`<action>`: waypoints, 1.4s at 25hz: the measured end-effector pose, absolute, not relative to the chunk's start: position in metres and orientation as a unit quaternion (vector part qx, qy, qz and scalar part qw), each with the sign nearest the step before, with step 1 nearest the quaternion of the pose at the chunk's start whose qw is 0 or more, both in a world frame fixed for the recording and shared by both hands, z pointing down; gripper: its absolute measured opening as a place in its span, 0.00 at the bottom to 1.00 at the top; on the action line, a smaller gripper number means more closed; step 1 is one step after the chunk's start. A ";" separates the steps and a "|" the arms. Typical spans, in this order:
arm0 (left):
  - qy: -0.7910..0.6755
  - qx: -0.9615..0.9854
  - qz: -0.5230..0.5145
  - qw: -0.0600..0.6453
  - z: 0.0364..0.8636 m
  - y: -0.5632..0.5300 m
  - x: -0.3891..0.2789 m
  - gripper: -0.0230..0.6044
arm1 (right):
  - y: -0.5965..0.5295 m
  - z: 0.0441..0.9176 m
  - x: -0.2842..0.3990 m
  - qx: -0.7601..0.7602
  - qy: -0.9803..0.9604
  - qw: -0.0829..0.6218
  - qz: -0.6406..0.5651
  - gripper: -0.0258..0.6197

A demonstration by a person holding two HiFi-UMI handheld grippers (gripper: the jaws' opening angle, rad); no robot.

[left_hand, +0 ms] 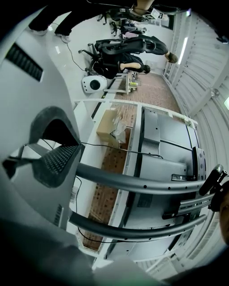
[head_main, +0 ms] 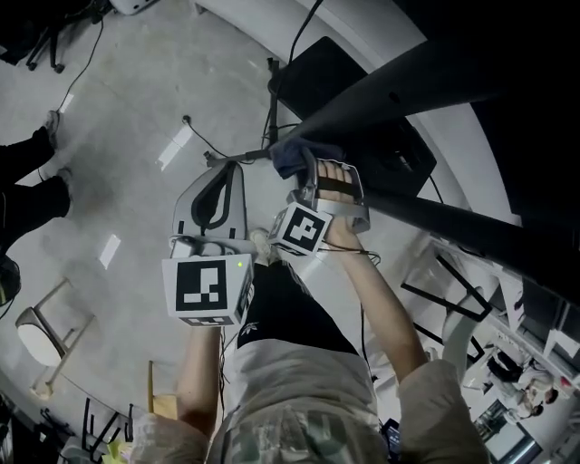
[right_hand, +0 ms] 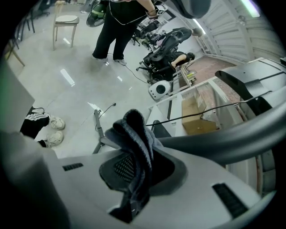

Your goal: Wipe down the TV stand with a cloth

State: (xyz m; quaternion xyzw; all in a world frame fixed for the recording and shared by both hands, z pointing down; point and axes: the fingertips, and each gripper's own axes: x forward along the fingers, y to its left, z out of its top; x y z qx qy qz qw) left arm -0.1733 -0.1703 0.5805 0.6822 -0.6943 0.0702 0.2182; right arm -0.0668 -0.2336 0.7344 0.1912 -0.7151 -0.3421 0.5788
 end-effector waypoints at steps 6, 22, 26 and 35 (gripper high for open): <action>-0.698 0.677 0.068 0.226 0.594 -0.174 -0.177 0.06 | -0.237 0.773 -0.067 0.169 -0.711 0.600 -0.326 0.13; -0.721 0.667 0.062 0.180 0.526 -0.156 -0.180 0.06 | -0.240 0.678 -0.075 0.201 -0.758 0.537 -0.309 0.13; -0.730 0.667 0.059 0.135 0.458 -0.147 -0.178 0.06 | -0.227 0.567 -0.076 0.247 -0.813 0.450 -0.274 0.13; -0.742 0.669 -0.013 0.038 0.309 -0.118 -0.168 0.06 | -0.202 0.286 -0.079 0.380 -0.905 0.101 -0.164 0.13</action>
